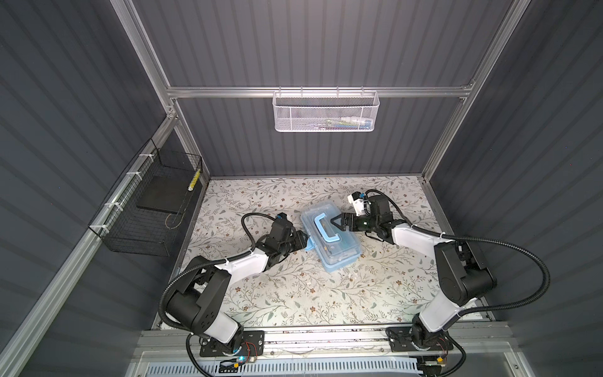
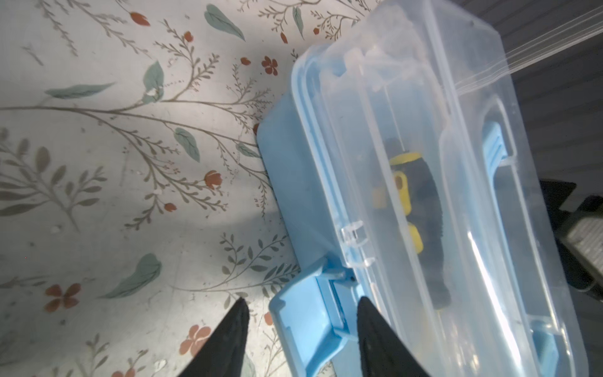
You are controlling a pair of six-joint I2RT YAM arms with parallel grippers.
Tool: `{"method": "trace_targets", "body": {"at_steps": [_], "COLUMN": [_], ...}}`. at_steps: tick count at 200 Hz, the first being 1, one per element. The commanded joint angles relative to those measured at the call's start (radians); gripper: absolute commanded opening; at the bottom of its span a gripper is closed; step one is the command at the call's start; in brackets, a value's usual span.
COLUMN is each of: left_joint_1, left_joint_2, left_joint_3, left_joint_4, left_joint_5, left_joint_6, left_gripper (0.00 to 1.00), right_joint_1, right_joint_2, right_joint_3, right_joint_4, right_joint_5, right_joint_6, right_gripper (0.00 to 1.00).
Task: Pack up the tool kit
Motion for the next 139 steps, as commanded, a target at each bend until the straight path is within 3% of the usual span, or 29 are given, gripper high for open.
{"method": "trace_targets", "body": {"at_steps": [1, 26, 139], "left_joint_1": [0.0, 0.0, 0.0], "left_joint_2": [0.039, 0.056, 0.027], "left_joint_3": [0.031, 0.047, 0.071], "left_joint_4": [0.006, -0.026, -0.18], "left_joint_5": [0.062, 0.064, 0.052], "left_joint_6": [0.013, 0.014, 0.018], "left_gripper": [0.47, 0.36, 0.23], "right_joint_1": [0.013, 0.013, 0.013], "right_joint_2": [0.036, 0.036, 0.048], "right_joint_3": [-0.033, -0.032, -0.023], "right_joint_4": [-0.096, -0.099, -0.096], "right_joint_5": [-0.045, -0.043, -0.047], "right_joint_6": [0.016, 0.014, 0.019], "right_gripper": [0.91, 0.91, 0.91]}}
